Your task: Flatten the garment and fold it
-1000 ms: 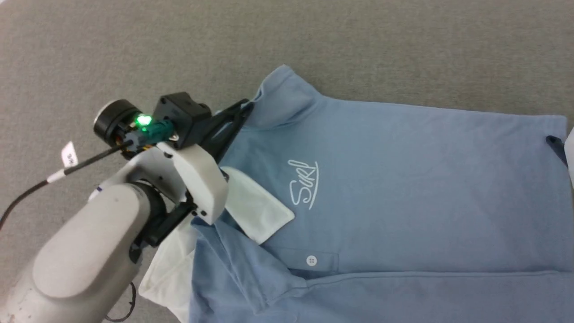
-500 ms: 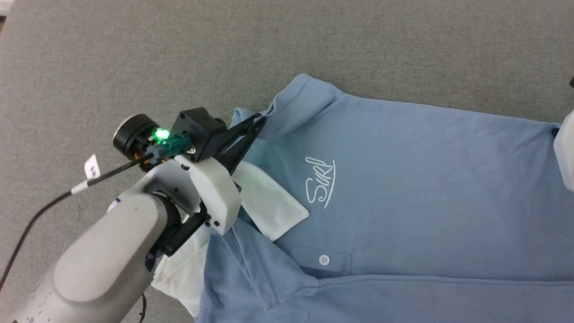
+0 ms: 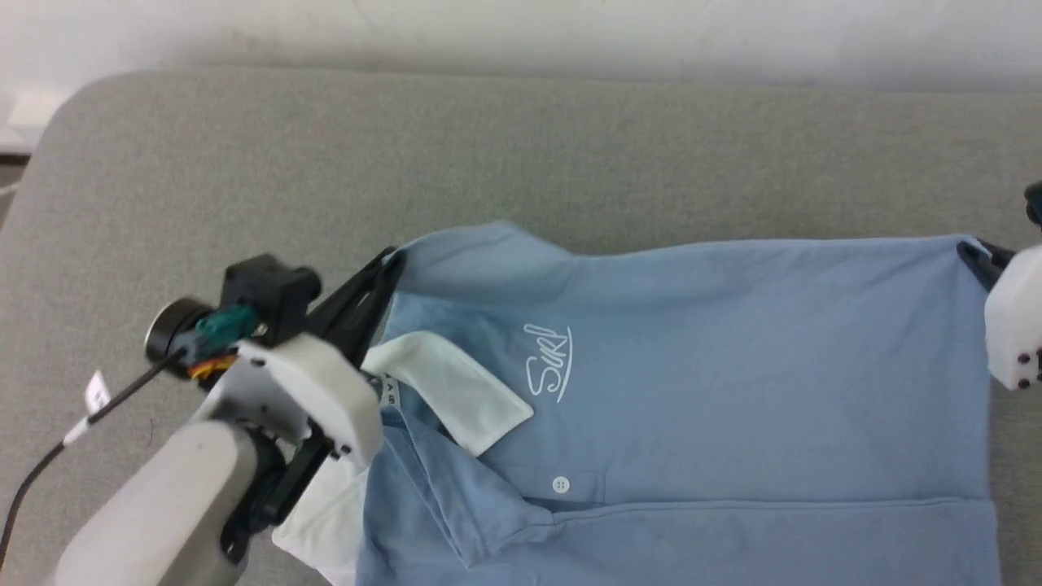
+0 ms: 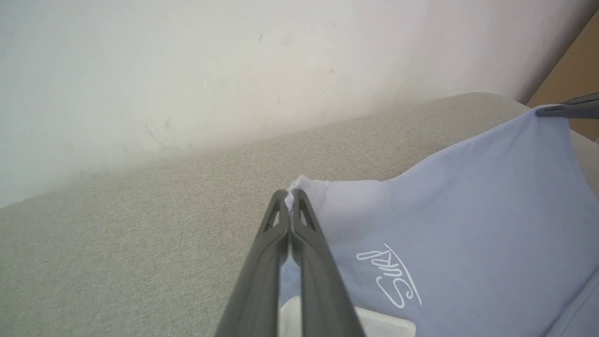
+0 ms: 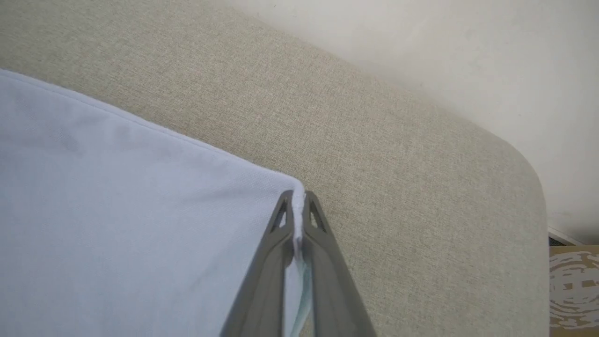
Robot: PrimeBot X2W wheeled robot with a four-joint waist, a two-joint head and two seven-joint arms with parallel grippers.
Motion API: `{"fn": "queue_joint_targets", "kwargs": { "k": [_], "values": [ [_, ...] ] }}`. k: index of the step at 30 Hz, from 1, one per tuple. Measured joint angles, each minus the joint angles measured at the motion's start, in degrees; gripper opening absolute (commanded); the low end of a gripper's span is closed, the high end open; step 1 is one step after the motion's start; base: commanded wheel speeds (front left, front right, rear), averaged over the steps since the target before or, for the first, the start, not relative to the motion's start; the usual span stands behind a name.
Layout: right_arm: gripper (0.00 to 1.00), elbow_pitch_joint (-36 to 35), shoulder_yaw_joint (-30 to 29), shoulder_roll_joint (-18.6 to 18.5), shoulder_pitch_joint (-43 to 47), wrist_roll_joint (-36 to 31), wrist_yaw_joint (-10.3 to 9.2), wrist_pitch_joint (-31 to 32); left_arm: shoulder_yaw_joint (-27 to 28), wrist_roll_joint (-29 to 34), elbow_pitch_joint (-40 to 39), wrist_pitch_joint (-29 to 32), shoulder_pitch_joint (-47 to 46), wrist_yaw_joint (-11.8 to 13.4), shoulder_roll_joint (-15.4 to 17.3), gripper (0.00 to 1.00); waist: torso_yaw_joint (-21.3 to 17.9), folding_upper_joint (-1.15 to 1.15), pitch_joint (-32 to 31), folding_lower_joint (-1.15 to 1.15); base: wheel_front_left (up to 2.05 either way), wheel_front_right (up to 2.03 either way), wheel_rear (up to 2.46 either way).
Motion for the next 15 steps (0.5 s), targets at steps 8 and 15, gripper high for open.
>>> {"fn": "queue_joint_targets", "kwargs": {
  "k": [8,15],
  "values": [
    [0.00,-7.72,-9.13,2.22,13.50,-2.13,0.00,-3.68,2.35,-2.43,-7.01,-0.51,11.91,5.80,4.32,0.00,-1.56,0.00,-6.64,-0.01,0.00,0.00,0.00],
    [0.00,-15.82,-15.97,5.71,28.78,-4.22,0.00,-1.13,3.07,-6.46,-10.21,0.30,23.24,8.25,7.76,0.00,-2.27,0.00,-10.12,-0.02,0.00,0.00,0.00]
  ]
}}
